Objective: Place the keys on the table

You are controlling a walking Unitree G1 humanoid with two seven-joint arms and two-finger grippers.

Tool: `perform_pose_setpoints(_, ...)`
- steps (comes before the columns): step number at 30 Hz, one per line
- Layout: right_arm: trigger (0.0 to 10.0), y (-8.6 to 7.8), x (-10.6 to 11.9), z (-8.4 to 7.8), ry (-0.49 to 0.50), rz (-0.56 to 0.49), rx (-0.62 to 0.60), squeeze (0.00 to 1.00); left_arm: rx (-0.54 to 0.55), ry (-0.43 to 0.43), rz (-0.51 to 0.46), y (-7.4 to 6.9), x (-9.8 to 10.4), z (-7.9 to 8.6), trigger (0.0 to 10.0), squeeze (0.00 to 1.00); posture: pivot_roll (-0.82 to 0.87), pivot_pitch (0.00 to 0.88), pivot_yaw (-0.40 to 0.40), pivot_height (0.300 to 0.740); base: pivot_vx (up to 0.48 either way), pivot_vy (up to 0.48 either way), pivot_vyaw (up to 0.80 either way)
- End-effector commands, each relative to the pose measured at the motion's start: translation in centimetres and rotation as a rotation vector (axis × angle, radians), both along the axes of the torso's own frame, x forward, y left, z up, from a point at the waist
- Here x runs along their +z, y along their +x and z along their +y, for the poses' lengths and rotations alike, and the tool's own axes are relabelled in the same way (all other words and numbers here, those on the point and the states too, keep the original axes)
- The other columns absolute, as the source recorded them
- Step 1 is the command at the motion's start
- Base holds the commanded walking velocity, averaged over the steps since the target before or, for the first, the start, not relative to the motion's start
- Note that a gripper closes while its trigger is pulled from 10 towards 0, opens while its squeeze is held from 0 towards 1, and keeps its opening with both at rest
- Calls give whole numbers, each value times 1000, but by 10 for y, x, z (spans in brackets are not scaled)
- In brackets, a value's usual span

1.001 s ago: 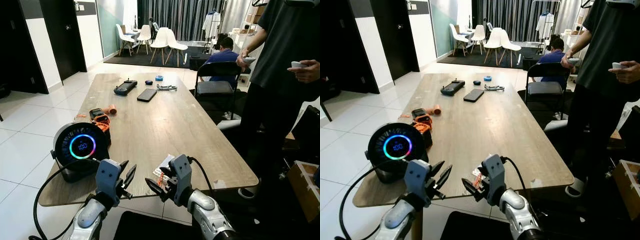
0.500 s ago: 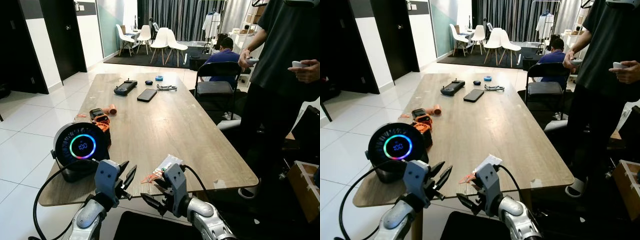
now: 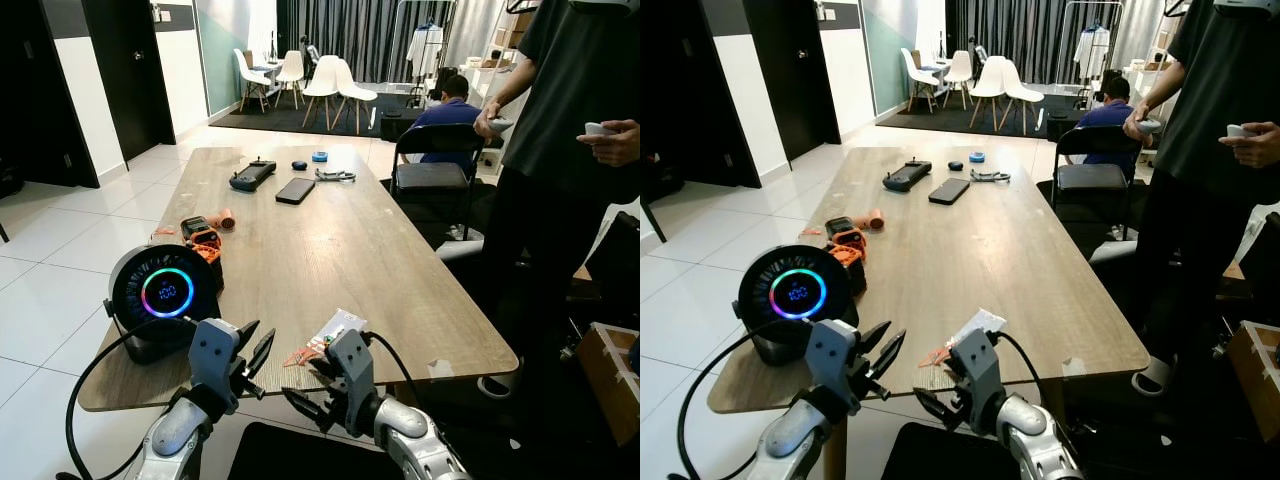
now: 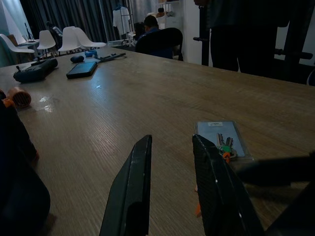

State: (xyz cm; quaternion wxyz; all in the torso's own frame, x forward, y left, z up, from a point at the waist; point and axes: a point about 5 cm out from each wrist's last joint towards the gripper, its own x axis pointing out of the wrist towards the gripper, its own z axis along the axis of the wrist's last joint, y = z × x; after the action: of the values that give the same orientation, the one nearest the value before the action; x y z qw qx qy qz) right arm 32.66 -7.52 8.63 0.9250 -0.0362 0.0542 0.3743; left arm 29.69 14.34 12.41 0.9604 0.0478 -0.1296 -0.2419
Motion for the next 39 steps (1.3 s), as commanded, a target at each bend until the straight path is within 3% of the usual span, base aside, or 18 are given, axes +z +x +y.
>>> perform_pose_setpoints(1, 10000, 2, -2, -3, -12, 4, -39, 0, -7, 2, 4, -3, -2, 1, 10000, 0, 12, 75, -15, 740, 0, 0, 0)
perform_pose_setpoints(7, 10000, 17, 6, -9, -11, -21, -174, 0, -2, -4, -3, -2, 0, 0, 10000, 0, 14, 88, -18, 740, 0, 0, 0)
perform_pose_setpoints(19, 10000, 32, 20, -5, -9, -36, -225, 0, -52, -13, -6, -2, 2, -9, 10000, 0, 22, 117, -28, 740, 0, 0, 0)
perform_pose_setpoints(30, 10000, 33, 23, 4, -3, -46, -193, 0, -62, -9, -9, -1, 3, -10, 10000, 0, 20, 125, -33, 740, 0, 0, 0)
perform_pose_setpoints(39, 10000, 26, 18, 11, -14, -42, -86, 0, -59, -9, -7, -2, 3, -9, 10000, 0, 20, 122, -33, 740, 0, 0, 0)
